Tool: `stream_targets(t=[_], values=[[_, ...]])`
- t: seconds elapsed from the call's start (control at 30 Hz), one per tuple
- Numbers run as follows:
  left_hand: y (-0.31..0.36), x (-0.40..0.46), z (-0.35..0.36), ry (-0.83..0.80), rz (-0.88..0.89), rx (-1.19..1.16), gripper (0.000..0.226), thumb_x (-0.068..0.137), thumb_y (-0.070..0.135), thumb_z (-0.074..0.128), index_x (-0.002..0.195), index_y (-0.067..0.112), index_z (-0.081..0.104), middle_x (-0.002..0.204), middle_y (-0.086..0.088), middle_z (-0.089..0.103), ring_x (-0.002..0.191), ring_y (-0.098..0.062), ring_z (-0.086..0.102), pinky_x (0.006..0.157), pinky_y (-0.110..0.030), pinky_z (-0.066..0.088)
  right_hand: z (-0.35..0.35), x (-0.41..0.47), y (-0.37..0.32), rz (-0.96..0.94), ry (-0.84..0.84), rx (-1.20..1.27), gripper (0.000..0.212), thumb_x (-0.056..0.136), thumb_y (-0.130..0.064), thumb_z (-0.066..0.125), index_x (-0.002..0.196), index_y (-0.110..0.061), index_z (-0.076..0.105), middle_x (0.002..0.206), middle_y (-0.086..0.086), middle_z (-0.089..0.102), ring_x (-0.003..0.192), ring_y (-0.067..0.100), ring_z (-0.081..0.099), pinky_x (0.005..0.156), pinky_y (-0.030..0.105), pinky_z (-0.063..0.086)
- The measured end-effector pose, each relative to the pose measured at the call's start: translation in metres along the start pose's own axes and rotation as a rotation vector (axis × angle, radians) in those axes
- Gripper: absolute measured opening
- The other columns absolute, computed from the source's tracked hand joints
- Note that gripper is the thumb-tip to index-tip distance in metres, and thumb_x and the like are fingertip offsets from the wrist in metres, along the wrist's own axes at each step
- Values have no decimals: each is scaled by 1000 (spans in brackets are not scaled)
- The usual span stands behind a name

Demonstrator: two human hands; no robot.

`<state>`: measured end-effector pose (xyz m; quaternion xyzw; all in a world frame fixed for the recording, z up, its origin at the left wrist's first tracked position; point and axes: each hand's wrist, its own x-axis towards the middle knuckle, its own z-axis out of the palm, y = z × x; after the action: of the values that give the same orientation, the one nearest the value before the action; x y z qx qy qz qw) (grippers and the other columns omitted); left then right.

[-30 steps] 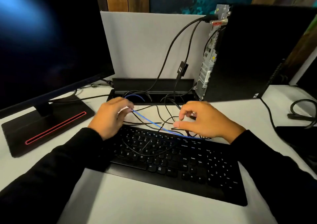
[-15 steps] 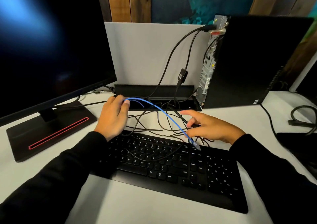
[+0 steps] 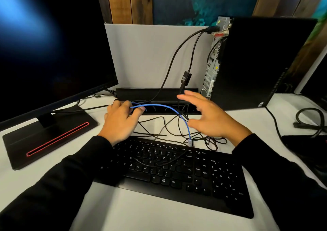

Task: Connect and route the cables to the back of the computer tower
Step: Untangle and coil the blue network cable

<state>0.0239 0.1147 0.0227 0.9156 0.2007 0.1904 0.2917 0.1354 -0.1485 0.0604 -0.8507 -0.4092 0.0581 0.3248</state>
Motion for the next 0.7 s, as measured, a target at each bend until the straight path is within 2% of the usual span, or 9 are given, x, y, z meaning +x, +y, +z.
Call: stream_targets(t=[0.03, 0.1, 0.17, 0.2, 0.3, 0.4, 0.5, 0.6, 0.7], values=[[4, -1, 2, -22, 10, 1, 53, 89, 73, 35, 84, 24, 51, 96, 5, 46, 107, -28, 44, 102, -52, 38, 6, 2, -6, -39, -41, -53, 81, 83, -16, 71, 152, -46, 40, 164, -15, 28, 146, 5, 31, 118, 28, 26], [6, -1, 4, -55, 36, 6, 54, 96, 73, 28, 84, 24, 48, 96, 4, 50, 105, -28, 48, 100, -52, 39, 20, 3, -5, -77, -114, -165, 65, 84, -32, 73, 144, -41, 51, 150, -9, 49, 139, 11, 43, 119, 33, 27], [7, 2, 1, -29, 67, -24, 59, 98, 73, 19, 84, 23, 47, 92, 1, 54, 99, -30, 53, 91, -49, 41, 28, 2, 0, -96, -123, -265, 29, 89, -50, 70, 115, -35, 67, 112, -10, 67, 110, 13, 61, 110, 40, 37], [6, 3, -1, 18, 80, -46, 59, 101, 69, 20, 84, 19, 47, 87, -1, 55, 94, -31, 55, 83, -44, 40, 29, 2, 4, -98, -125, -270, 24, 93, -52, 65, 98, -29, 70, 94, -8, 69, 92, 12, 63, 99, 38, 42], [7, 7, -7, 206, 61, -112, 52, 108, 49, 27, 89, 7, 52, 81, -6, 58, 82, -30, 56, 71, -36, 34, 19, -1, 14, -108, -144, -199, 46, 99, -49, 60, 73, -11, 63, 65, 7, 60, 62, 19, 53, 66, 32, 43], [1, 19, -14, 313, -40, -336, 45, 109, 47, 32, 88, 16, 56, 79, -2, 58, 73, -20, 52, 69, -34, 36, 3, -4, 18, -56, -227, -225, 39, 93, -52, 66, 78, -18, 74, 70, 1, 68, 69, 15, 62, 68, 32, 50], [-7, 31, -27, 340, -106, -605, 41, 107, 45, 37, 72, 24, 45, 65, 2, 44, 56, -15, 37, 56, -34, 30, -10, -9, 22, 63, -355, -211, 25, 89, -51, 73, 92, -28, 81, 85, -6, 76, 80, 11, 69, 75, 34, 55], [-10, 29, -28, 224, 24, -503, 44, 108, 46, 35, 74, 19, 41, 63, 3, 37, 53, -12, 31, 53, -33, 26, -17, -14, 20, 133, -435, -149, 24, 81, -46, 83, 100, -33, 80, 99, -18, 76, 94, -3, 67, 88, 23, 48], [0, 21, -24, 163, 169, -370, 44, 109, 45, 35, 73, 20, 38, 64, 4, 36, 55, -11, 32, 54, -34, 28, -17, -13, 13, 125, -359, 33, 47, 71, -62, 83, 106, -32, 77, 103, -13, 77, 102, 3, 70, 104, 34, 49]])
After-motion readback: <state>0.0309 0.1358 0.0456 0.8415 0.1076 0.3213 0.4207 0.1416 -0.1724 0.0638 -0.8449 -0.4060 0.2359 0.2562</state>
